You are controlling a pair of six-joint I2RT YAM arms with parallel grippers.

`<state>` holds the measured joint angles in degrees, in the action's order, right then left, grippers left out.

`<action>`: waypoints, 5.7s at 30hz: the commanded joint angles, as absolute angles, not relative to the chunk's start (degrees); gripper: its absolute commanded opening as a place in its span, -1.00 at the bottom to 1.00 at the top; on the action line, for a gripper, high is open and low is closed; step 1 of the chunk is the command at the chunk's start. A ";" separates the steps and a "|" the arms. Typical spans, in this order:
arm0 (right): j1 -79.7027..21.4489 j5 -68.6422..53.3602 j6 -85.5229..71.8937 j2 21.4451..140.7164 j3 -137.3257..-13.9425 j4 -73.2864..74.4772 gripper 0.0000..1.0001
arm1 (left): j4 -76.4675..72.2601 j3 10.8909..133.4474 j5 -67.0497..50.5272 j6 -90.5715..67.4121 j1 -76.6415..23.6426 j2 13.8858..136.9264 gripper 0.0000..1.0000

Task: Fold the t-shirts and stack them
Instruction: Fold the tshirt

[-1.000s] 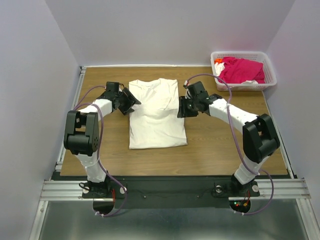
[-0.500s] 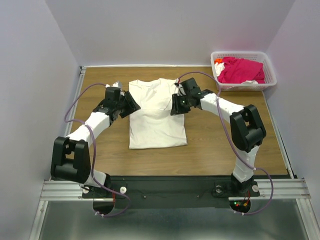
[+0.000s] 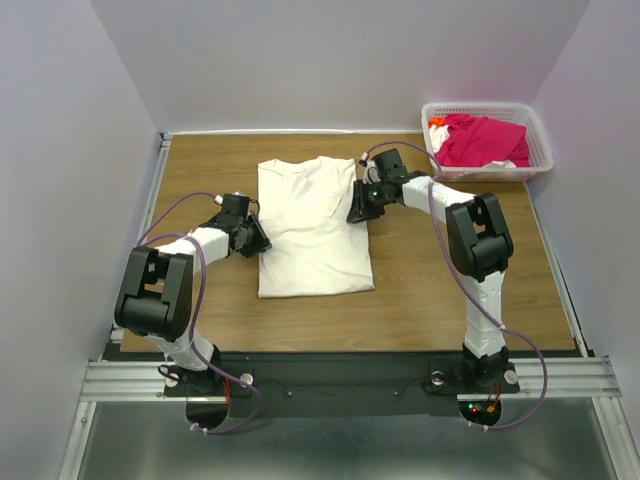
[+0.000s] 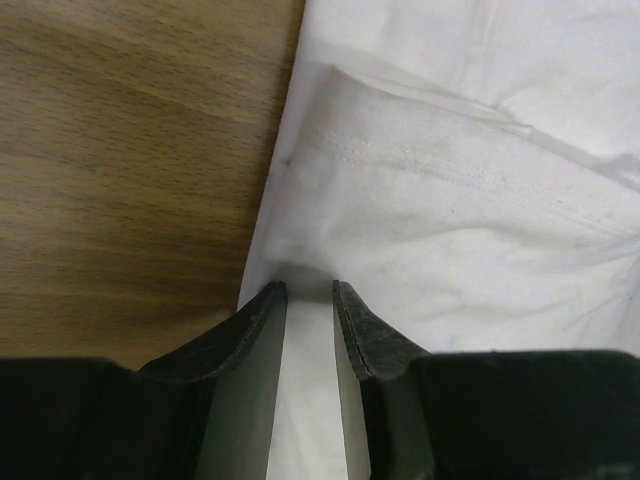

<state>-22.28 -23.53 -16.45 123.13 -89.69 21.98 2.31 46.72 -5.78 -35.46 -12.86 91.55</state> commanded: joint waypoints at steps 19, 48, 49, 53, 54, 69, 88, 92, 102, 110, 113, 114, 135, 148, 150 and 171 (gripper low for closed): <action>-20.83 -19.24 -13.01 114.52 -84.99 20.83 -0.14 | 11.07 49.39 6.94 -26.46 -22.14 77.35 0.49; -20.83 -24.43 -12.22 117.60 -89.82 20.74 -0.84 | 10.11 41.57 8.00 -29.62 -29.97 80.68 0.47; -20.74 -24.43 -11.52 118.03 -90.52 20.83 -0.88 | 10.28 41.40 8.09 -29.79 -29.88 80.94 0.47; -20.83 -24.87 -10.81 119.61 -91.14 20.83 -0.91 | 10.63 40.87 8.26 -29.97 -29.97 81.38 0.47; -20.83 -24.96 -10.81 119.71 -91.23 20.83 -0.91 | 10.81 40.78 8.44 -30.06 -29.97 81.39 0.47; -21.18 -24.70 -8.09 120.14 -94.04 20.30 -0.93 | 14.06 39.20 9.49 -31.46 -29.97 82.88 0.40; -21.27 -21.10 -7.99 117.18 -93.00 18.28 -0.12 | 17.22 43.15 13.97 -35.94 -29.45 73.75 0.47; -21.27 -17.84 -9.93 112.07 -89.57 18.28 -0.03 | 15.39 46.14 15.38 -34.02 -25.67 72.33 0.63; -21.44 -22.67 -15.02 101.00 -76.22 16.44 -0.02 | 5.89 53.07 7.30 -23.13 -14.95 82.69 0.43; -22.50 -25.22 -17.31 95.98 -67.86 14.24 -0.02 | 4.40 58.53 4.92 -20.22 -13.80 92.89 0.28; -22.85 -25.66 -17.40 95.19 -66.19 13.89 -0.02 | 4.39 60.29 4.92 -19.60 -13.71 95.18 0.19; -22.94 -25.75 -17.40 95.10 -65.92 13.80 -0.02 | 4.39 60.29 5.01 -19.51 -13.62 95.62 0.18; -26.19 -27.60 -17.93 97.91 -57.57 10.28 -0.03 | 5.10 66.79 9.40 -14.77 -13.54 98.26 -1.00; -27.51 -32.33 -18.98 97.56 -61.52 10.20 -0.02 | 10.89 67.24 16.43 -20.65 -11.78 95.90 0.30; -29.35 -33.66 -18.99 98.43 -63.01 10.20 -0.01 | 12.83 66.36 15.13 -21.97 -11.87 91.16 0.36; -40.61 -52.12 -14.51 119.44 -75.50 7.91 -0.81 | 5.54 34.20 -7.83 -37.96 -17.67 79.54 -1.00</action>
<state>-40.60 -48.88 -16.40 118.69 -74.30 9.85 7.42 36.01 -6.22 -35.33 -17.87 78.76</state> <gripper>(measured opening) 0.104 0.062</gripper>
